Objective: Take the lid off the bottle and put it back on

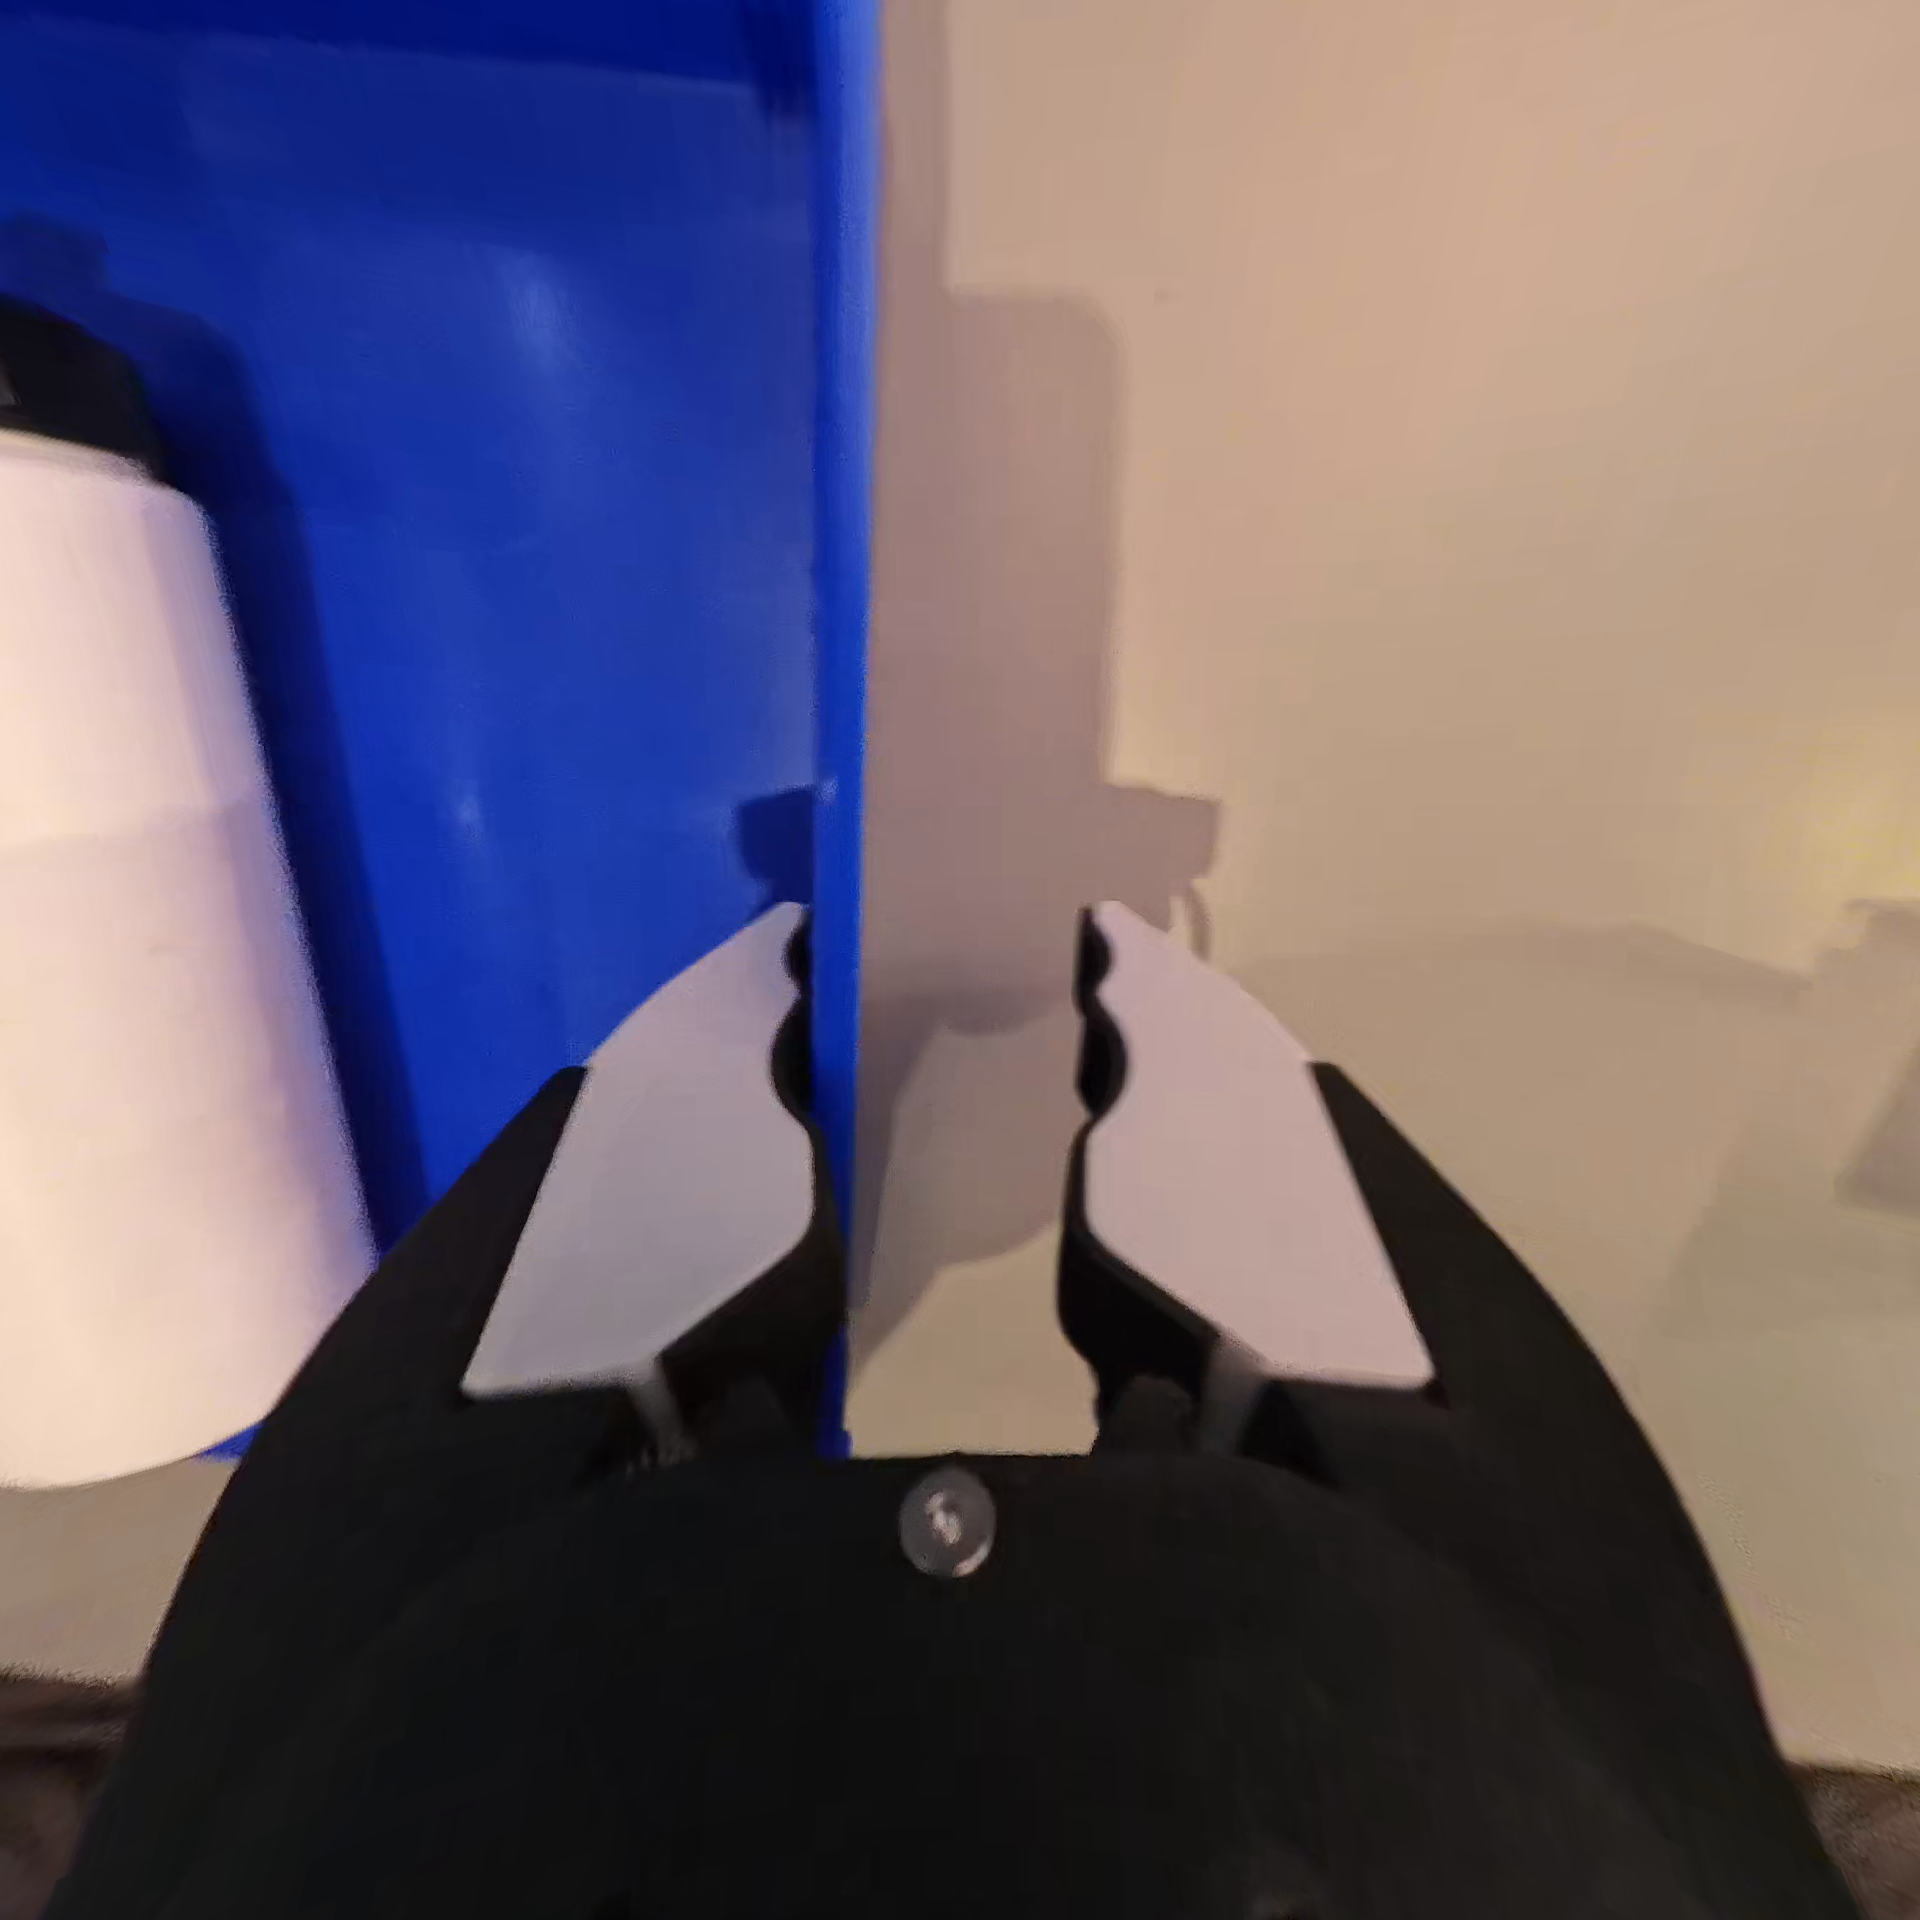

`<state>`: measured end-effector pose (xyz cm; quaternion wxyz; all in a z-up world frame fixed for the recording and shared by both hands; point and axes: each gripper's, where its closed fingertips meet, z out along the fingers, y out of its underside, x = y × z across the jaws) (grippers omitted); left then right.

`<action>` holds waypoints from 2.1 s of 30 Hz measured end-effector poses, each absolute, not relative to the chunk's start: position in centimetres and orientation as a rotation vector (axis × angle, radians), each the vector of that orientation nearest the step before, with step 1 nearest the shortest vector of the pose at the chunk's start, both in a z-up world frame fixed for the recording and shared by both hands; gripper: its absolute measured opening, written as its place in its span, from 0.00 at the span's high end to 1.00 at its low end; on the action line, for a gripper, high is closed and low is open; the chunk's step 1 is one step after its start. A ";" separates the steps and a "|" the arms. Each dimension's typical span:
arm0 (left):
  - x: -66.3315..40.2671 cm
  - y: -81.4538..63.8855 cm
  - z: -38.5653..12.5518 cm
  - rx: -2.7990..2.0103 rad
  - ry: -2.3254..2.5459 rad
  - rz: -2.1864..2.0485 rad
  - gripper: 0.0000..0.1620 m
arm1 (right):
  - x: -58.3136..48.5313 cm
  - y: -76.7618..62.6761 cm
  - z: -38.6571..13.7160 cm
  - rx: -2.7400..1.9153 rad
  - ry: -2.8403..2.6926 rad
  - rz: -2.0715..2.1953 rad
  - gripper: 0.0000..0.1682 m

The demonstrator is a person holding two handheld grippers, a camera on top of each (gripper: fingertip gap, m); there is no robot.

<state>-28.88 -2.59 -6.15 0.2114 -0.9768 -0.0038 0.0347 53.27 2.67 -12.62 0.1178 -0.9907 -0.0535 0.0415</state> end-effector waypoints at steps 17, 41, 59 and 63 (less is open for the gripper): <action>-24.9 -3.4 -10.9 -2.989 0.060 -0.095 0.96 | 49.4 2.7 -12.7 -2.924 -0.153 0.368 0.95; -14.0 -2.3 -11.2 -2.980 0.550 0.252 0.82 | 41.7 0.0 -12.7 -3.105 -0.239 0.500 0.92; -7.2 -3.1 -11.4 -2.896 0.812 0.244 0.73 | 33.9 2.6 -12.9 -3.048 -0.321 0.504 0.90; -6.6 -3.6 -11.4 -2.894 0.848 0.250 0.69 | 34.1 3.2 -13.6 -3.117 -0.337 0.317 0.91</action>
